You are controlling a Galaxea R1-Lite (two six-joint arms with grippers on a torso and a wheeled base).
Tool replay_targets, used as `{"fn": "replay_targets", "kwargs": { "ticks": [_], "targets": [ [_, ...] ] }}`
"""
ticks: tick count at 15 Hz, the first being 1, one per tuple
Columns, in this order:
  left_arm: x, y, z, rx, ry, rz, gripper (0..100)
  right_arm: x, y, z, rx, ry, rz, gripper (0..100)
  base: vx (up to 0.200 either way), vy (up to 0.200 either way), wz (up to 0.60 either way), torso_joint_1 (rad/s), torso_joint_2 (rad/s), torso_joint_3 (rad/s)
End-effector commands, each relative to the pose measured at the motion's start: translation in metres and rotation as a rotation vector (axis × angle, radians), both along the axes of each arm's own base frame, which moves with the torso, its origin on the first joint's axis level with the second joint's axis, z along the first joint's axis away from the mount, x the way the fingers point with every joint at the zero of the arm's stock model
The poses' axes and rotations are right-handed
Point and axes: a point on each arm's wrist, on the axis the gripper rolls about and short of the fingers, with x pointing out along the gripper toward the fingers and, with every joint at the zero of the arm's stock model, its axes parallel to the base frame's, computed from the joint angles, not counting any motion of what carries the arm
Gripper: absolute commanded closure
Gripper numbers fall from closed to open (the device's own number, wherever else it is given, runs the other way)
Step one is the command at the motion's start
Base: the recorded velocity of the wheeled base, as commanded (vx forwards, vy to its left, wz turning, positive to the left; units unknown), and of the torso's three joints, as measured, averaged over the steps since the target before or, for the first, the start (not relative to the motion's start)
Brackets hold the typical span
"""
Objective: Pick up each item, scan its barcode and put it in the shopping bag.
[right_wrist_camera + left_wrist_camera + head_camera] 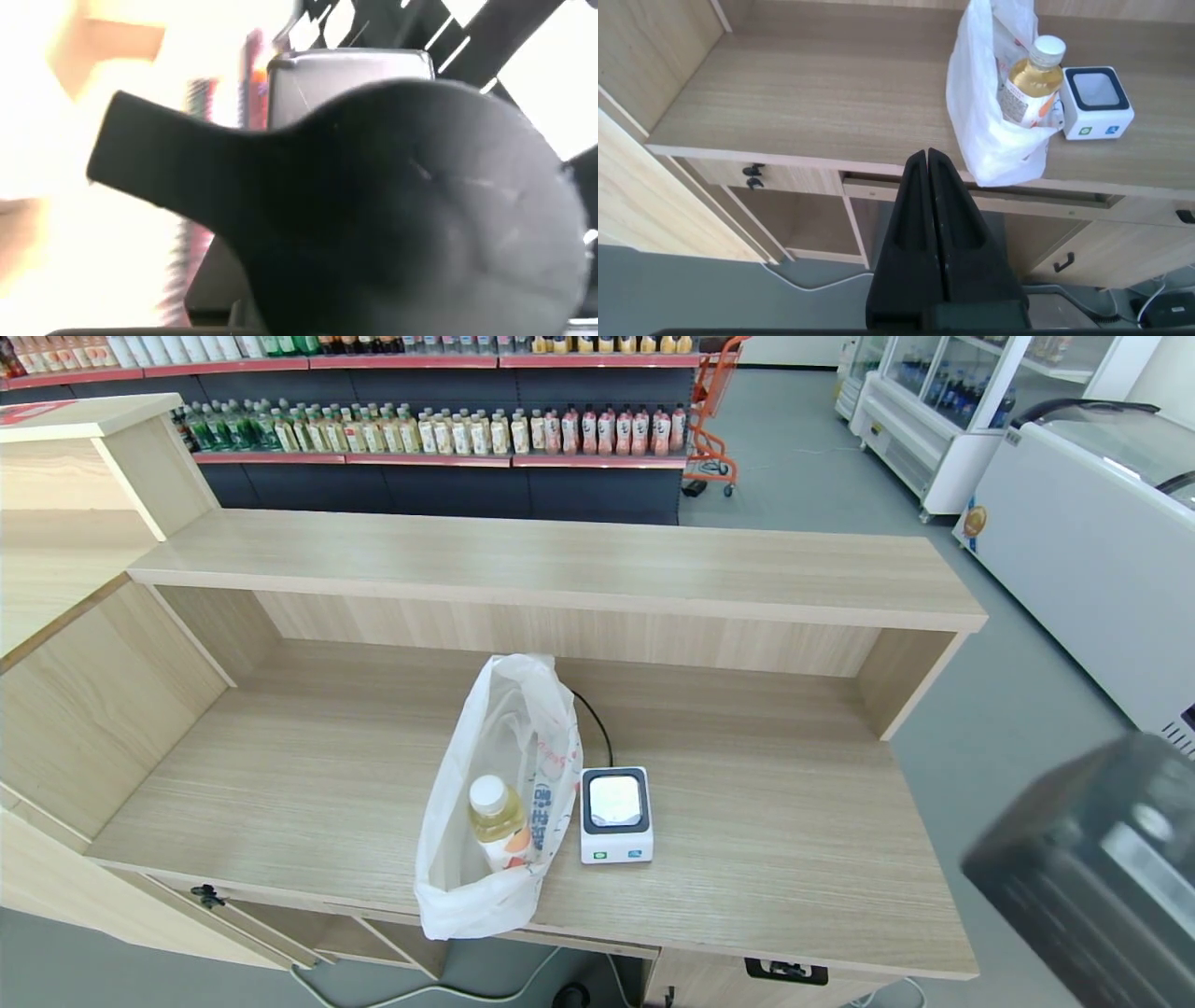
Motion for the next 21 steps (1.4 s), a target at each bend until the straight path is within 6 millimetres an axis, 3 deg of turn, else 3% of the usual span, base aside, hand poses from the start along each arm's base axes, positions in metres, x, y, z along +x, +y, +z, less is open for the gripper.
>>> {"fn": "replay_targets", "kwargs": {
  "ticks": [1,2,4,5,9,11,13,15,21],
  "targets": [
    [0.000,0.000,0.000,0.000,0.002,0.000,100,0.031,0.017,-0.017,0.179,0.608,-0.264,100,0.000,0.000,0.00,0.000,0.00,0.000],
    [0.000,0.000,0.000,0.000,0.000,0.001,100,0.034,0.016,-0.021,0.303,0.803,-0.371,100,0.000,0.000,0.00,0.000,0.00,0.000],
    [0.000,0.000,0.000,0.000,0.002,0.001,100,0.036,0.009,-0.026,0.476,0.966,-0.523,100,0.000,0.000,0.00,0.000,0.00,0.000],
    [0.000,0.000,0.000,0.000,0.000,0.001,100,0.037,0.008,-0.031,0.593,1.127,-0.555,100,0.000,0.000,0.00,0.000,0.00,0.000],
    [0.000,0.000,0.000,0.000,0.000,0.000,100,0.054,0.014,-0.003,0.908,1.519,-0.463,100,0.000,0.000,0.00,0.000,0.00,0.000],
    [0.000,0.000,0.000,0.000,0.002,0.000,100,0.095,0.003,-0.001,1.152,1.725,-0.545,100,0.000,0.000,0.00,0.000,0.00,0.000],
    [0.000,0.000,0.000,0.000,0.000,0.000,100,0.140,-0.015,-0.010,1.282,1.885,-0.562,100,0.000,0.000,0.00,0.000,0.00,0.000],
    [0.000,0.000,0.000,0.000,0.000,0.001,100,0.168,-0.019,-0.012,1.375,1.977,-0.534,100,0.000,0.000,0.00,0.000,0.00,0.000],
    [0.000,0.000,0.000,0.000,0.000,0.001,100,0.171,-0.007,-0.022,1.330,2.096,-0.506,100,0.000,0.000,0.00,0.000,0.00,0.000]
  ]
}}
